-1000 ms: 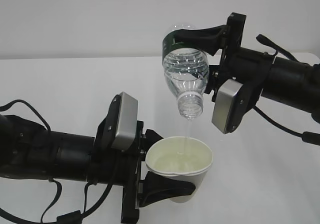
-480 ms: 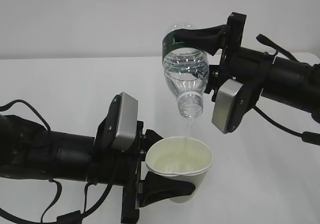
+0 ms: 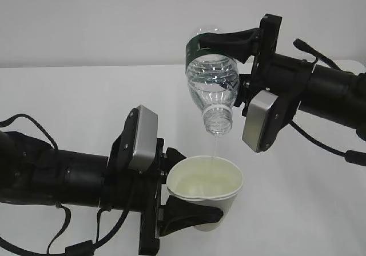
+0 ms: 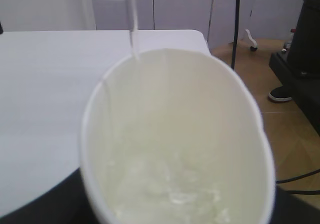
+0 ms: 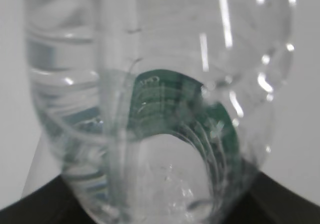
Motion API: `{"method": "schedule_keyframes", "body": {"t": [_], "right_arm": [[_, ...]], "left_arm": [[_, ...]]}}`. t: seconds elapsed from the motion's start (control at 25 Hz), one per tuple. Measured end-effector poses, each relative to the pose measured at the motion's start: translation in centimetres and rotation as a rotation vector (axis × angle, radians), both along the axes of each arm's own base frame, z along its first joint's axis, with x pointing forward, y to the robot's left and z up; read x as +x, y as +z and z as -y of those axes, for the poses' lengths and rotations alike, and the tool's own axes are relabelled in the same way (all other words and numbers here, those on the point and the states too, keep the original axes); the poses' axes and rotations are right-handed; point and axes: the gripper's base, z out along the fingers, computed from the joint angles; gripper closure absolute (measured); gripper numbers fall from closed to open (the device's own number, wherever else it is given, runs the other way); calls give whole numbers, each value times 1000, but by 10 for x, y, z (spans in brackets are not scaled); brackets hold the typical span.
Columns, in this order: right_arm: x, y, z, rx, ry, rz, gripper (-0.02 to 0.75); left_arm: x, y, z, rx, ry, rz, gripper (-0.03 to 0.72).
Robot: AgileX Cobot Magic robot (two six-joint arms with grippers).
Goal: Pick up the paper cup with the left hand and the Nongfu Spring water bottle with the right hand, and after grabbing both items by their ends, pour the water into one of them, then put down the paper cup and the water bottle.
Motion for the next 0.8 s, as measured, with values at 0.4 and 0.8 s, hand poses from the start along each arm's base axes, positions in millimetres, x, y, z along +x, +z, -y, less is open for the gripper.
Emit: {"method": "schedule_keyframes", "body": {"t": [0.4, 0.8], "right_arm": [[0, 0, 0, 0, 0, 0, 290], [0, 0, 0, -1, 0, 2, 290]], "left_arm": [[0, 0, 0, 0, 1, 0, 274], [0, 0, 0, 0, 1, 0, 274]]}}
